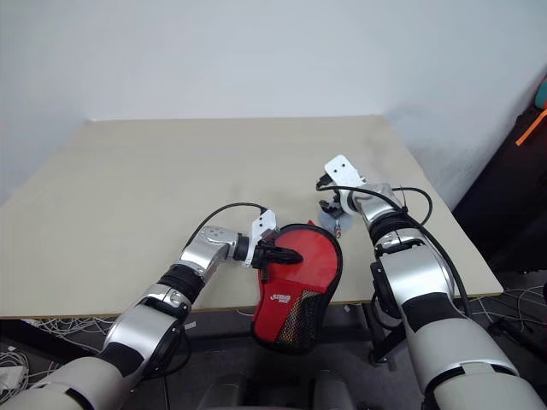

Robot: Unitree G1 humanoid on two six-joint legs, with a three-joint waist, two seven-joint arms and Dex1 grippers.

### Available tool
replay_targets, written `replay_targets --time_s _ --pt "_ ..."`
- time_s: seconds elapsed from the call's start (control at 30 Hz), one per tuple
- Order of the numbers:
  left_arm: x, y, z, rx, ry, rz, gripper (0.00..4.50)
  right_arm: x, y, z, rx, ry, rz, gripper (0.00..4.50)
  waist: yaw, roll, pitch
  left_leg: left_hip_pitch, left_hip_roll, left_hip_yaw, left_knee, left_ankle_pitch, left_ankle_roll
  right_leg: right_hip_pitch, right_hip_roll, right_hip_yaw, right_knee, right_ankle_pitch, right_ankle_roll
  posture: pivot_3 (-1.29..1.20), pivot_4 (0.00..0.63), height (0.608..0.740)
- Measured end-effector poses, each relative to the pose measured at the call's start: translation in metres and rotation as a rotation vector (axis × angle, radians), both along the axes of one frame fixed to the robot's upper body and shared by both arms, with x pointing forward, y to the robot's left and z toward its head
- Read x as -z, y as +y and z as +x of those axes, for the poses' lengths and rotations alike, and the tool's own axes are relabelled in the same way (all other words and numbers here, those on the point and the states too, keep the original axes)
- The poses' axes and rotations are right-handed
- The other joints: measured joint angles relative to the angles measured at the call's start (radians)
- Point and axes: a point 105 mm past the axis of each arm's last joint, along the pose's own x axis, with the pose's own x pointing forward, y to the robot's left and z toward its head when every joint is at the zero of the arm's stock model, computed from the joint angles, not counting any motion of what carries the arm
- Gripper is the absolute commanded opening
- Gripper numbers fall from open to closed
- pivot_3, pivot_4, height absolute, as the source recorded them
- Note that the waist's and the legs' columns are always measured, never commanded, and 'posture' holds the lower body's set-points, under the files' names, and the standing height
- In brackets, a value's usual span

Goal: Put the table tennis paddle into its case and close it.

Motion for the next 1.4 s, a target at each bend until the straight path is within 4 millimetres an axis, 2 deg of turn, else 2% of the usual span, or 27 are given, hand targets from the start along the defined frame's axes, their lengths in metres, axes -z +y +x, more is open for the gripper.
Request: replay_targets --time_s 0.17,0.43,0.57,0.73,0.93,1.1,1.27,1.33,1.4 --pt "0.003 -0.003 -0.001 -0.005 0.011 -0.001 0.00 0.000 -0.015 -0.002 -0.018 0.003 -0.049 4.48 0.002 0.000 0.000 0.011 0.000 0.000 -0.003 -0.001 0.001 0.011 0.000 0.000 -0.003 -0.002 0.002 0.00 0.000 0.740" --pt "0.003 -0.005 -0.001 -0.002 0.016 -0.005 0.00 -0.004 -0.049 -0.015 -0.092 0.031 -0.116 4.48 0.003 0.000 0.000 0.012 -0.003 -0.001 -0.003 -0.001 0.001 0.011 -0.003 0.000 -0.002 -0.002 0.002 0.00 0.000 0.740" --pt "0.004 -0.006 -0.001 0.000 0.015 -0.007 0.00 -0.003 -0.063 -0.031 -0.147 0.056 -0.144 4.48 0.004 0.000 0.000 0.011 -0.004 -0.001 -0.003 -0.001 0.001 0.012 -0.004 0.000 -0.002 -0.004 0.006 0.00 0.000 0.740" --pt "0.004 -0.007 -0.001 0.001 0.016 -0.009 0.00 0.000 -0.080 -0.062 -0.177 0.113 -0.188 4.48 0.008 -0.001 -0.001 0.011 -0.004 -0.001 -0.002 -0.002 0.002 0.011 -0.004 0.000 -0.002 -0.006 0.007 0.00 0.000 0.740" --pt "0.004 -0.007 0.000 0.001 0.014 -0.008 0.00 -0.002 -0.076 -0.096 -0.225 0.206 -0.169 4.48 0.009 0.000 0.000 0.011 -0.004 0.000 -0.002 -0.002 0.002 0.011 -0.004 0.000 -0.002 -0.006 0.007 0.00 0.000 0.740" --pt "0.003 -0.007 0.001 0.002 0.012 -0.007 0.00 -0.030 -0.062 -0.113 -0.320 0.238 -0.115 4.48 0.010 -0.001 0.000 0.011 -0.004 0.000 -0.001 -0.002 0.002 0.010 -0.004 0.000 -0.002 -0.007 0.006 0.00 0.000 0.740" --pt "0.003 -0.007 0.001 0.005 0.012 -0.006 0.00 -0.097 -0.050 -0.112 -0.411 0.172 -0.008 4.48 0.010 0.000 0.000 0.011 -0.004 0.000 -0.001 -0.002 0.002 0.010 -0.005 0.000 -0.002 -0.008 0.005 0.00 0.000 0.740" --pt "0.003 -0.007 0.001 0.004 0.012 -0.006 0.00 -0.107 -0.046 -0.108 -0.427 0.156 0.025 4.48 0.010 -0.001 0.000 0.011 -0.004 0.000 -0.001 -0.002 0.002 0.010 -0.005 0.000 -0.003 -0.008 0.005 0.00 0.000 0.740" --pt "0.003 -0.008 0.001 0.004 0.012 -0.005 0.00 -0.104 -0.046 -0.098 -0.396 0.150 0.058 4.48 0.010 -0.002 0.000 0.011 -0.004 0.000 -0.001 -0.002 0.002 0.010 -0.005 0.000 -0.003 -0.008 0.005 0.00 0.000 0.740"
